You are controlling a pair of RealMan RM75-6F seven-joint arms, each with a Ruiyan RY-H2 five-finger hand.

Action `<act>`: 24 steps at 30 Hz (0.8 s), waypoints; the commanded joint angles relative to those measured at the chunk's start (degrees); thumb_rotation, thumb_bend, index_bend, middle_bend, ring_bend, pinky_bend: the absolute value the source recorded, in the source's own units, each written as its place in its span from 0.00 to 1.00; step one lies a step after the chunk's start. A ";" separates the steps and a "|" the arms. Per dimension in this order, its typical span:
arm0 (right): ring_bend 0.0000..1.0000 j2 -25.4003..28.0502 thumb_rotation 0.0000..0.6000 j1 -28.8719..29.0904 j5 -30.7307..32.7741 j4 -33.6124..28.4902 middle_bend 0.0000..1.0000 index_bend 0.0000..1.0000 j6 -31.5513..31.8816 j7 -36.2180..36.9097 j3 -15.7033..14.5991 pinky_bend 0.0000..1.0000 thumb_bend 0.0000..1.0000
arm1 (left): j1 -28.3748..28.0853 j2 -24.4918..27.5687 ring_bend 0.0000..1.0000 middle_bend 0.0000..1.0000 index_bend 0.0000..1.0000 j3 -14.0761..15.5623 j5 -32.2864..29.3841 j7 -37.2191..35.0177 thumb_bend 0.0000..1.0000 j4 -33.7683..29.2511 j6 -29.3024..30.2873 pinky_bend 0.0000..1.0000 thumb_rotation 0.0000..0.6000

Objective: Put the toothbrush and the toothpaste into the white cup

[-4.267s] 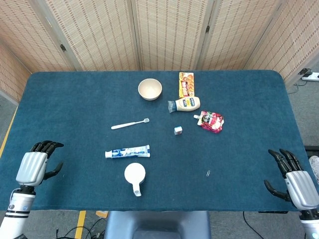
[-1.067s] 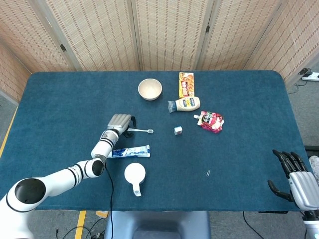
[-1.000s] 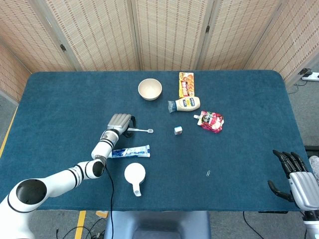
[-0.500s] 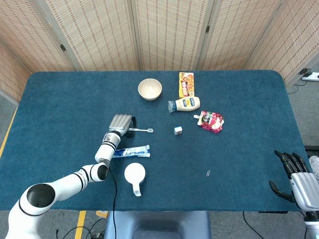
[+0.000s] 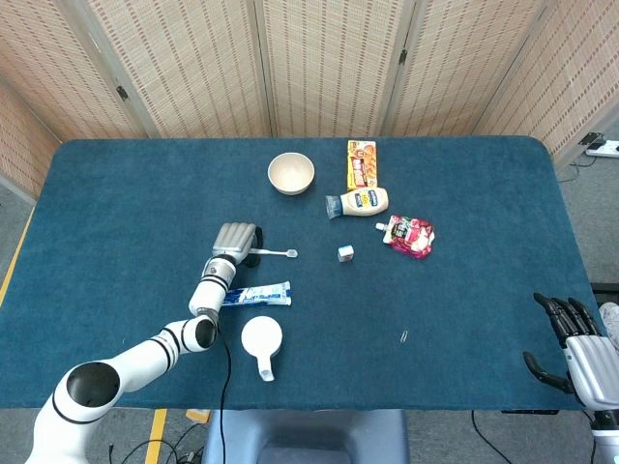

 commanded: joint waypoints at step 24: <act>0.12 0.28 1.00 0.15 -0.21 -0.62 0.15 0.06 -0.15 -0.47 0.13 0.08 0.25 | 2.46 2.67 0.89 0.98 0.59 -4.55 5.22 -3.33 0.46 -3.86 0.35 1.00 1.00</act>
